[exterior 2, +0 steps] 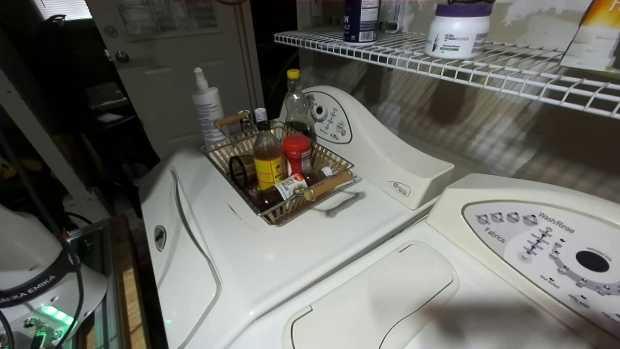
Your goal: Close the lid on the black and white container on the left side of the bottom shelf.
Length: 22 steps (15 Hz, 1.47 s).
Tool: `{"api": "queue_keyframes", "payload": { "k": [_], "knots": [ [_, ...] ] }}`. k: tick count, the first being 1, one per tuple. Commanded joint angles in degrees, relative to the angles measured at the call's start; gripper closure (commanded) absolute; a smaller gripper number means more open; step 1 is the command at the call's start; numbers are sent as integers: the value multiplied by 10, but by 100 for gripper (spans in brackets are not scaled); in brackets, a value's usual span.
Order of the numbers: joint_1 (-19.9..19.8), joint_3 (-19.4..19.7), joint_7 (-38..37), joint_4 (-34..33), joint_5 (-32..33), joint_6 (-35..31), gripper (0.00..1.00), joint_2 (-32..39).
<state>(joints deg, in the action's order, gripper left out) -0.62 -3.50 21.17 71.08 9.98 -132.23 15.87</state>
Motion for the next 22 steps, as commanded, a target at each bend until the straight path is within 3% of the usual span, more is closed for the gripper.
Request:
{"api": "queue_keyframes", "payload": {
  "k": [1,22],
  "knots": [
    [4,6,3,-21,23,-3,100,16],
    [7,15,4,-28,48,-3,100,8]
  ]
}}
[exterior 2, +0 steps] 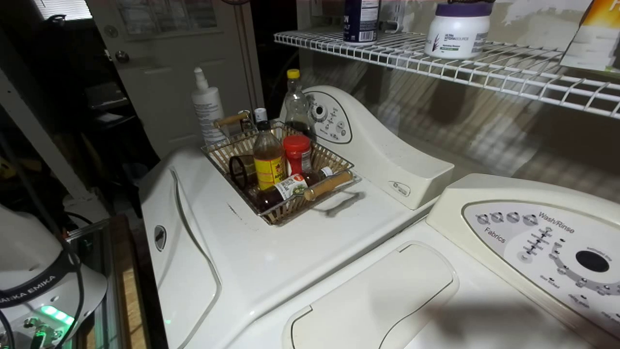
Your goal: Close the lid on the black and white container on the left side of the bottom shelf.
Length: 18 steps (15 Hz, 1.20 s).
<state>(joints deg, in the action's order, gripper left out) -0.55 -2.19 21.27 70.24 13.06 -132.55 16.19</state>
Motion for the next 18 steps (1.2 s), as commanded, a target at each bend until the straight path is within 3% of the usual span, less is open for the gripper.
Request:
{"api": "queue_keyframes", "payload": {
  "k": [1,18],
  "knots": [
    [6,1,6,-21,16,0,100,4],
    [5,1,18,-21,10,49,100,8]
  ]
}}
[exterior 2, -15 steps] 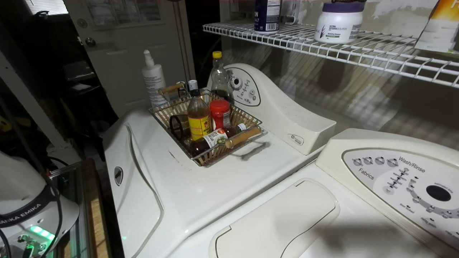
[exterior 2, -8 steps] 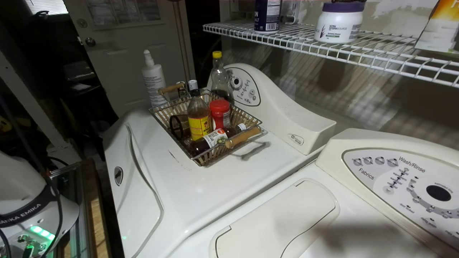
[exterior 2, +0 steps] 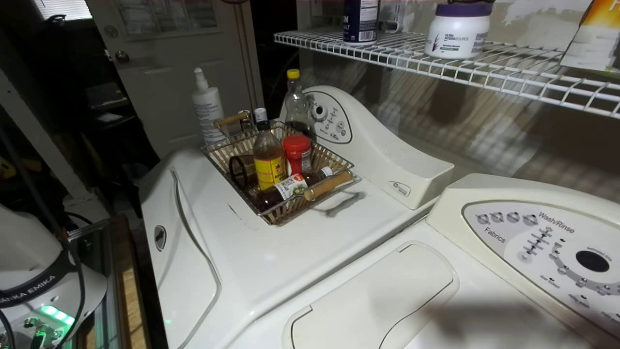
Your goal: Close the lid on the black and white container on the left side of the bottom shelf.
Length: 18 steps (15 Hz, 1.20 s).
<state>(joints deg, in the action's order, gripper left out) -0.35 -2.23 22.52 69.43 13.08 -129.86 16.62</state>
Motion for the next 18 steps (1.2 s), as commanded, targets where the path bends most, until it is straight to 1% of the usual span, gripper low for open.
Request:
{"api": "queue_keyframes", "payload": {
  "k": [1,11,16,17,18],
  "knots": [
    [3,1,7,-12,9,23,100,3],
    [0,3,11,-1,11,40,100,2],
    [1,3,9,-2,13,35,100,-3],
    [1,3,9,-2,11,34,79,-4],
    [0,2,7,1,8,31,73,-8]
  ]
}}
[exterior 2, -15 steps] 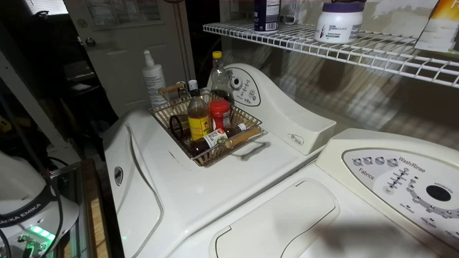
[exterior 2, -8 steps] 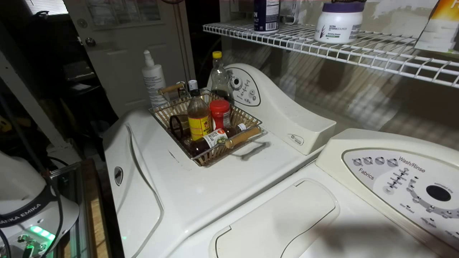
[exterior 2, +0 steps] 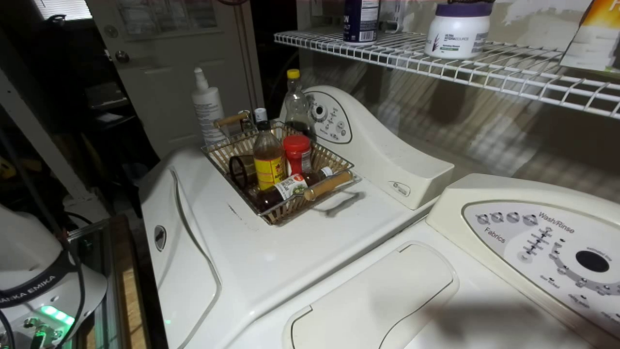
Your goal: Close the lid on the black and white container on the left side of the bottom shelf.
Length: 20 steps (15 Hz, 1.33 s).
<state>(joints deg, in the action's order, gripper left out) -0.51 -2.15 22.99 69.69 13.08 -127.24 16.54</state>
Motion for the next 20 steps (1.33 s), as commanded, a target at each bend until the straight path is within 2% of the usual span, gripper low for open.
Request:
{"api": "queue_keyframes", "payload": {
  "k": [1,9,11,20],
  "knots": [
    [2,2,2,2,11,2,67,-11],
    [-10,2,-9,50,-13,-26,12,-67],
    [-17,1,-15,75,-31,-40,1,-88],
    [-34,3,1,296,-168,-184,0,-232]
  ]
}}
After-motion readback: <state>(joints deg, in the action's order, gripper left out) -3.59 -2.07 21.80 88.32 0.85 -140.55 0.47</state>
